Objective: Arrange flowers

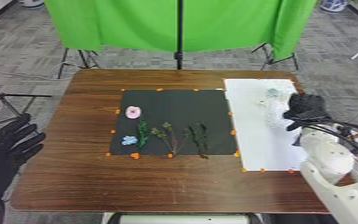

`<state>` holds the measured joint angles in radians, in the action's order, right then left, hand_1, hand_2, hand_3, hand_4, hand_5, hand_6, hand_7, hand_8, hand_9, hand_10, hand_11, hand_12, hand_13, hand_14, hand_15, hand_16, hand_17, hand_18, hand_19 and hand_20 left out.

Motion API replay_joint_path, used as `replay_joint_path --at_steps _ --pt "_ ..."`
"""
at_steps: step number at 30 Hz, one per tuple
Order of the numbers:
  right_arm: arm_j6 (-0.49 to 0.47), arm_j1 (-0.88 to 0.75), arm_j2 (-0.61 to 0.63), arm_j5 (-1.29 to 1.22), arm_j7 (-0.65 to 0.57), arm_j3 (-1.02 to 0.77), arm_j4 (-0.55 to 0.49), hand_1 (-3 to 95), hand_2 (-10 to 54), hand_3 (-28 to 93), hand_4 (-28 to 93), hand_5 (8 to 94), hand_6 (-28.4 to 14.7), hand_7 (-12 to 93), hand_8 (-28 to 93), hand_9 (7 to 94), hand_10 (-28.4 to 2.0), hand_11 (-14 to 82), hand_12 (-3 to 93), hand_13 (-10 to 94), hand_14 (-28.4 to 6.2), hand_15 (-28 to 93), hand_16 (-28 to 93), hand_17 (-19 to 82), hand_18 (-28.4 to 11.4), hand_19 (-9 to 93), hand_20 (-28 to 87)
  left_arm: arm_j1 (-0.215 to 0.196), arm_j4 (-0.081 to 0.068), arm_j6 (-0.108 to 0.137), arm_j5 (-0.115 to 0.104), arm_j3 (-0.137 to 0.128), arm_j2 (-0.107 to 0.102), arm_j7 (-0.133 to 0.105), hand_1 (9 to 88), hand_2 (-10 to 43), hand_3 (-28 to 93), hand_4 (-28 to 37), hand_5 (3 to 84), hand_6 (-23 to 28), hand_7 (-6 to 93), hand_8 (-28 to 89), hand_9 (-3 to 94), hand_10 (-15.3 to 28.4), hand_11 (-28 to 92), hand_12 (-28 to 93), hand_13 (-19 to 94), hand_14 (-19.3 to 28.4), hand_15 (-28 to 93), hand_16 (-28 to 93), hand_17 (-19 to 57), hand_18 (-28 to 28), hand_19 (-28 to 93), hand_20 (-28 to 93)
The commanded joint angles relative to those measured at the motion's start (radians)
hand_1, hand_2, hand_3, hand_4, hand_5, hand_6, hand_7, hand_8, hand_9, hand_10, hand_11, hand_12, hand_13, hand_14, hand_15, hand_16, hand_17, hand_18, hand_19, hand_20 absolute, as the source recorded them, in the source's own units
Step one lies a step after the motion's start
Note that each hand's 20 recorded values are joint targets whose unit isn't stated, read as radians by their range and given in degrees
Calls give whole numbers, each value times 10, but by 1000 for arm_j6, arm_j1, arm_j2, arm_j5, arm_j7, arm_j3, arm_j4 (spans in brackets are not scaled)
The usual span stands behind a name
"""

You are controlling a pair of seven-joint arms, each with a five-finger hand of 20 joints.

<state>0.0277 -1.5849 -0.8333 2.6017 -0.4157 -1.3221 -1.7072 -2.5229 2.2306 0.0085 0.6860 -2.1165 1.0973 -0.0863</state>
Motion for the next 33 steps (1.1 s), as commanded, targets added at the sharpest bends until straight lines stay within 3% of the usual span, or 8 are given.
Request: replay_joint_path --at_steps 1,8,16,28,33 --pt "9 87 -107 -201 169 108 -196 474 -95 856 -283 759 20 421 -114 918 -13 205 457 860 -7 516 276 332 -171 787 382 1 -4 -2 -3 6 -10 23 240 -54 695 -281 286 6 227 -112 226 98 207 156 208 138 297 9 -103 232 445 62" --pt "-127 251 -227 -187 254 278 -172 475 -95 856 -283 770 16 402 -105 922 -18 201 464 863 -6 513 285 334 -171 789 387 15 -8 -3 -3 15 -16 41 239 -54 696 -282 286 6 227 -113 227 98 208 156 209 137 297 9 -103 231 445 62" --pt "-275 351 -373 -181 266 402 -104 474 -95 859 -283 770 14 399 -100 920 -20 199 467 860 -6 513 297 332 -171 788 390 24 -12 -6 -3 21 -21 48 239 -55 695 -282 287 6 229 -112 227 99 207 155 210 138 298 9 -103 232 445 61" --pt "-320 391 -478 -121 236 514 12 475 -95 857 -283 764 13 401 -96 914 -19 199 476 851 -6 517 310 326 -171 788 392 54 -23 -10 -1 37 -35 69 240 -55 695 -281 286 5 229 -113 227 99 206 156 210 137 298 10 -103 232 445 61" --pt "-252 406 -486 -78 229 545 75 477 -95 851 -283 758 13 407 -102 907 -20 197 482 843 -7 520 316 321 -168 787 393 63 -25 -16 2 44 -35 74 241 -55 695 -282 285 5 229 -113 227 98 207 157 210 137 299 10 -103 231 445 61"
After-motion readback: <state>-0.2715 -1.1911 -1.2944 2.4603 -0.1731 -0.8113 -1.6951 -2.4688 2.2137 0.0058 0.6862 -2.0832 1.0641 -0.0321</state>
